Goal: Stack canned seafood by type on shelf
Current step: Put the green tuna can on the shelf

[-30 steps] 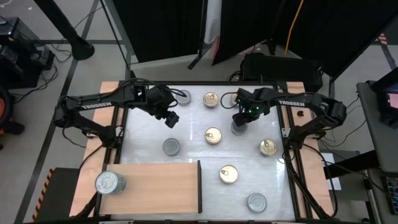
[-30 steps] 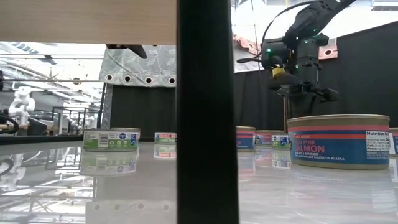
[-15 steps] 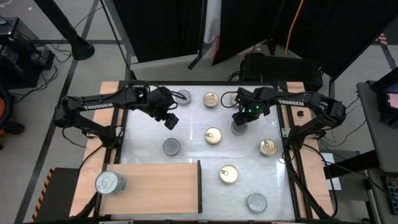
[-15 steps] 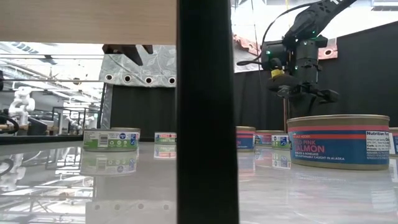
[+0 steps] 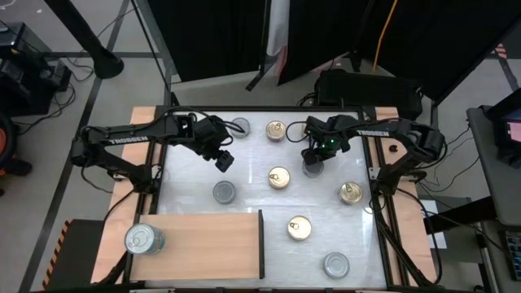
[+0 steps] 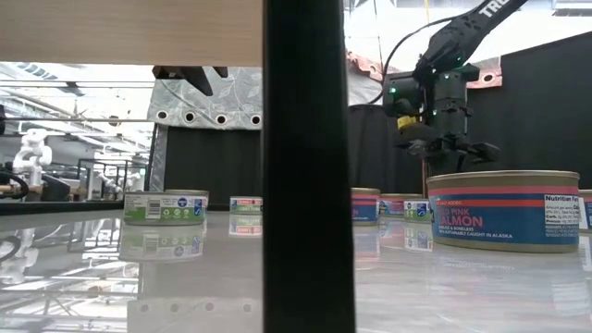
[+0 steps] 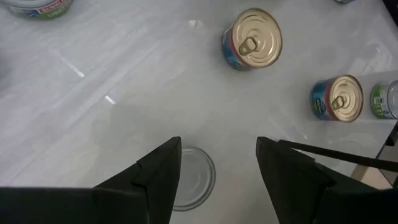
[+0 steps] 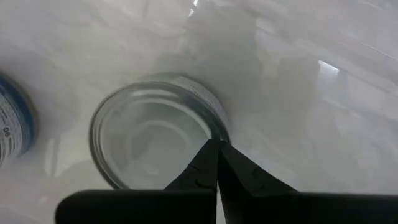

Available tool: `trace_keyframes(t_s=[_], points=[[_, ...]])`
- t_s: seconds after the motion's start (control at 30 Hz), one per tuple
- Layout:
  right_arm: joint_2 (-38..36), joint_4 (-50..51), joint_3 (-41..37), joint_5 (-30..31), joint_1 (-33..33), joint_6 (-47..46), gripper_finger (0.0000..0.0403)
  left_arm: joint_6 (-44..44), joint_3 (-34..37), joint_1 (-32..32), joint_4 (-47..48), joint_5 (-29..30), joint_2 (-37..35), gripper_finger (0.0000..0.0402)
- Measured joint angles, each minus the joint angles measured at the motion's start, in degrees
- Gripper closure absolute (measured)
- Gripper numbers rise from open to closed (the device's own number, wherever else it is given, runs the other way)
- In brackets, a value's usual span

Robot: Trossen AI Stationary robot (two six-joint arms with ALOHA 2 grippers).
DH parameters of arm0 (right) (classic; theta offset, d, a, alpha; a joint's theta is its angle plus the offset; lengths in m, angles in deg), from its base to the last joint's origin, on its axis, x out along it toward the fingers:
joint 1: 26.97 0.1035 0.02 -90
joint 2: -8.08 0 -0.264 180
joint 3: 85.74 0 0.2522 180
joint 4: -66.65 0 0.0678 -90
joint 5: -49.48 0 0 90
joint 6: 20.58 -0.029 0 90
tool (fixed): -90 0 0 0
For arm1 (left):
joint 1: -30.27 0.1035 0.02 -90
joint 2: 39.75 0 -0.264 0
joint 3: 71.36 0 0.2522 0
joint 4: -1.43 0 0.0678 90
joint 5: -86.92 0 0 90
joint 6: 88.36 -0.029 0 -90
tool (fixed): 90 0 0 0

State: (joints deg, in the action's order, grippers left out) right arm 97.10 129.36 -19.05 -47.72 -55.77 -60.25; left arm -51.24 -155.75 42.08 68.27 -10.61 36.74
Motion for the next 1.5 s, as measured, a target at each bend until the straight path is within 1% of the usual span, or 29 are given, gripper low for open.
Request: trace_keyframes(t_s=[0.3,0.57,1.03,1.5], points=[[-0.03,-0.61,-0.24,1.2,0.0,1.27,0.0403,-0.04,0.0,0.0,0.0,0.06,0.0,0.0187],[-0.35,-1.6,-2.93,0.89,0.0,1.27,0.0403,-0.04,0.0,0.0,-0.02,0.26,0.0,0.0187],[-0.24,-1.72,-3.1,0.72,-0.9,2.71,0.0403,-0.02,0.01,0.0,0.0,0.28,0.0,0.0187],[-4.68,1.46,-3.48,1.77,-2.01,2.37,0.0403,-0.09,0.02,0.0,0.02,0.28,0.0,0.0187]])
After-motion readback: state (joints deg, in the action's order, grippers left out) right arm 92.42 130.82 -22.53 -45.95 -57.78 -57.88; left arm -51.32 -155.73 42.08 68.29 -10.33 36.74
